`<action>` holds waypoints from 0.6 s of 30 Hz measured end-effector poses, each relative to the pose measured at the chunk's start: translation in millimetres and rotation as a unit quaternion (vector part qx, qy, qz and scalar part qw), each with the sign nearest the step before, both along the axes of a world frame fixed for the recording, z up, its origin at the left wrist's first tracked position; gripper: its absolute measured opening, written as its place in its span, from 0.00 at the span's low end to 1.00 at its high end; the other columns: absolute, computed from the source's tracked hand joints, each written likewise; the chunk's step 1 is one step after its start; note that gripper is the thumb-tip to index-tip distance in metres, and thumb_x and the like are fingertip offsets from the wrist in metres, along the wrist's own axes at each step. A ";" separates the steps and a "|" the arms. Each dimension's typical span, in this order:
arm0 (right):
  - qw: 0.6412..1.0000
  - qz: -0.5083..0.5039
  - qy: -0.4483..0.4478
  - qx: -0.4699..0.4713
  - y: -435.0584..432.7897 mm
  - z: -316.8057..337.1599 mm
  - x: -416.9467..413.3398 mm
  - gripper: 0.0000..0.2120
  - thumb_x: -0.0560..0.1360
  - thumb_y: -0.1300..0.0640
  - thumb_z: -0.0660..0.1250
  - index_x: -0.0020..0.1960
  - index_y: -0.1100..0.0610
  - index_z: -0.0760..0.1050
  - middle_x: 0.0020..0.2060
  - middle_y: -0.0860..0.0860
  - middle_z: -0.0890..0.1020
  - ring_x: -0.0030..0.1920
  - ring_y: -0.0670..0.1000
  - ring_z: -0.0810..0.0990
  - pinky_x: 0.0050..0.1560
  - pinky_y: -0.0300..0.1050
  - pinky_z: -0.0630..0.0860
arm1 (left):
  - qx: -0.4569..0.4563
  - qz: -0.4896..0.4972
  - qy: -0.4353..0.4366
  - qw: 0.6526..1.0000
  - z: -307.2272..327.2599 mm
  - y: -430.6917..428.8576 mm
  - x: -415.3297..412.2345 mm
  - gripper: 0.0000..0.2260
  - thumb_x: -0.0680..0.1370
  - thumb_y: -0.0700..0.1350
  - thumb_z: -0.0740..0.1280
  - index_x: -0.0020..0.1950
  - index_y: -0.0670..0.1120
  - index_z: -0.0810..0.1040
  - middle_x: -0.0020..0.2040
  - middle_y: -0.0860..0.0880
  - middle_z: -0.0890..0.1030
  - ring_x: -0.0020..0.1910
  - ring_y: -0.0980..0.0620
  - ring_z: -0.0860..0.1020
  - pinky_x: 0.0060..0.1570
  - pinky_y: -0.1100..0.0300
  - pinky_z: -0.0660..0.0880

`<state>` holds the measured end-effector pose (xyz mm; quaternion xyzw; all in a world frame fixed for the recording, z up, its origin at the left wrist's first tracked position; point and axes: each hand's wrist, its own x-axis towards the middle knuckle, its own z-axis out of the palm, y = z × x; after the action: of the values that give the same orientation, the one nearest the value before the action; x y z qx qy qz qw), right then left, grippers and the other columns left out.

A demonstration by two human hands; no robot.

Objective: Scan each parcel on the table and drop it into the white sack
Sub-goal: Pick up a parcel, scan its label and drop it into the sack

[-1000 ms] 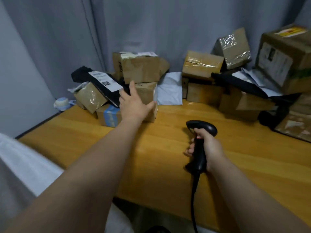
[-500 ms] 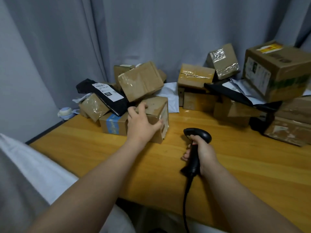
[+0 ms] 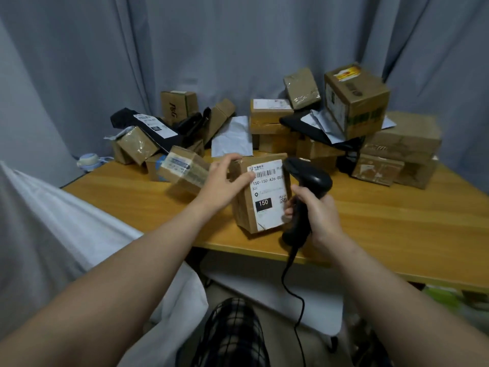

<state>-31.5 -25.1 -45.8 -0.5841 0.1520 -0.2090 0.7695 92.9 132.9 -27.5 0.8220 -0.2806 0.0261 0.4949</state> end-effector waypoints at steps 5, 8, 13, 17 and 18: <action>0.988 -0.024 -0.011 -0.149 -3.5 -6.1 -12.6 0.03 0.75 0.60 0.71 0.47 0.54 0.79 0.39 0.47 0.82 0.42 0.43 0.80 0.39 0.33 0.74 | -0.036 -0.015 0.000 0.999 2.3 1.0 -13.4 0.16 0.78 0.52 0.67 0.65 0.52 0.72 0.55 0.56 0.74 0.58 0.53 0.74 0.52 0.64 0.72; 0.978 -0.024 -0.040 -0.203 -6.2 -14.0 -14.4 0.09 0.72 0.62 0.73 0.49 0.51 0.78 0.44 0.46 0.82 0.47 0.41 0.79 0.45 0.28 0.74 | -0.053 -0.017 0.033 0.998 5.5 3.8 -13.4 0.14 0.78 0.51 0.67 0.62 0.54 0.73 0.54 0.57 0.76 0.58 0.51 0.75 0.59 0.53 0.74; 0.970 -0.081 -0.059 -0.221 -25.5 -20.0 -12.7 0.19 0.71 0.60 0.75 0.60 0.54 0.76 0.51 0.45 0.81 0.50 0.36 0.77 0.47 0.25 0.71 | -0.091 0.011 0.059 0.994 3.3 7.2 -11.9 0.13 0.76 0.53 0.69 0.59 0.56 0.72 0.53 0.58 0.74 0.59 0.51 0.74 0.61 0.51 0.74; 0.975 -0.053 -0.006 -0.216 -48.2 -13.3 -10.1 0.15 0.73 0.57 0.72 0.59 0.53 0.76 0.49 0.44 0.80 0.52 0.41 0.76 0.46 0.33 0.69 | -0.091 0.026 0.065 0.993 1.7 3.3 -8.4 0.12 0.75 0.55 0.69 0.57 0.59 0.72 0.60 0.52 0.71 0.59 0.53 0.70 0.55 0.60 0.72; 0.977 -0.050 0.002 -0.207 -52.5 -12.5 -9.2 0.16 0.73 0.56 0.72 0.60 0.55 0.76 0.49 0.45 0.80 0.52 0.42 0.76 0.46 0.34 0.69 | -0.087 0.025 0.065 0.994 2.9 1.5 -9.3 0.12 0.76 0.55 0.69 0.57 0.58 0.71 0.61 0.51 0.70 0.58 0.54 0.69 0.50 0.65 0.70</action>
<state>-40.7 -77.6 -58.3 -0.7228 0.1360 -0.2728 0.6202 83.6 134.4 -24.6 0.7824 -0.2243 0.0094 0.5809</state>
